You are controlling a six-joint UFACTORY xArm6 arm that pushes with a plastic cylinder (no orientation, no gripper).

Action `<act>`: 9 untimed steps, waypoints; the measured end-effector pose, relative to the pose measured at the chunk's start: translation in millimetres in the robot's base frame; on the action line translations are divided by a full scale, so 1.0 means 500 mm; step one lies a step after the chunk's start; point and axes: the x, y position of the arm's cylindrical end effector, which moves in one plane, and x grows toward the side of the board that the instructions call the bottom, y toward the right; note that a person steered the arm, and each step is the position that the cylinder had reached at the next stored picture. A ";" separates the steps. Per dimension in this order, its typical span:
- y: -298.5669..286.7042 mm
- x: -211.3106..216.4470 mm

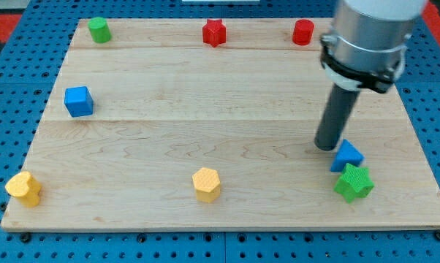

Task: Move the yellow hexagon slightly right

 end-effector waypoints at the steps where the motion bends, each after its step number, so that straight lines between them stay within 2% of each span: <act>1: -0.003 -0.009; 2: -0.130 -0.091; 3: -0.310 -0.063; 4: -0.390 0.060; 5: -0.487 0.081; 6: -0.395 0.187; 7: -0.248 0.201; 9: -0.406 0.167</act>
